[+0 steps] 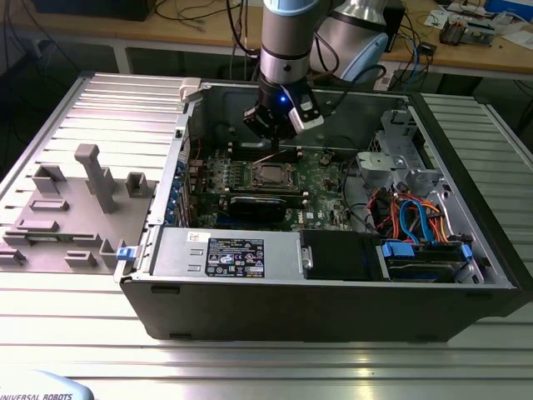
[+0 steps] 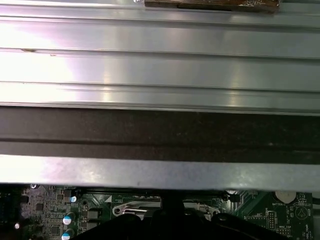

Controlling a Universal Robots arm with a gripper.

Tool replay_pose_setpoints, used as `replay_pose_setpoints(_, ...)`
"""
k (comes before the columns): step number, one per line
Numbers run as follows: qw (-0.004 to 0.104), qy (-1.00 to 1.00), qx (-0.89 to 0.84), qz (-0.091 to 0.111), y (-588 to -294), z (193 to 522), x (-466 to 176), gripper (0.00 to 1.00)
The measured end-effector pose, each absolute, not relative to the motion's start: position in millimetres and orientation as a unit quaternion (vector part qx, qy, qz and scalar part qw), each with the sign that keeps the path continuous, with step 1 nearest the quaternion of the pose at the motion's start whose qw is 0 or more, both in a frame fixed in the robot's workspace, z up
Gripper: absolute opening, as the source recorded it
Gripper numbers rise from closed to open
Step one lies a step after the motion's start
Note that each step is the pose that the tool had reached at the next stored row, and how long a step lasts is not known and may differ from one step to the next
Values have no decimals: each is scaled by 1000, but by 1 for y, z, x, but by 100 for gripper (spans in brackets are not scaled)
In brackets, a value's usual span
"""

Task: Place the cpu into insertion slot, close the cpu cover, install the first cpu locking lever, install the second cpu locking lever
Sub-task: 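Install the first cpu locking lever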

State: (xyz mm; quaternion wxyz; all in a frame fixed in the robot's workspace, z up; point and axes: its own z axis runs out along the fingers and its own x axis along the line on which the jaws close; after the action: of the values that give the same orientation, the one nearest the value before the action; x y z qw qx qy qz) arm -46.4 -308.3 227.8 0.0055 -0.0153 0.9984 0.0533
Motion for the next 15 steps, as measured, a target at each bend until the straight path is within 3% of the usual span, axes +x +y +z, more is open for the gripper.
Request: replay_pose_setpoints(15,6,999,6,54,-310,222,-39,11)
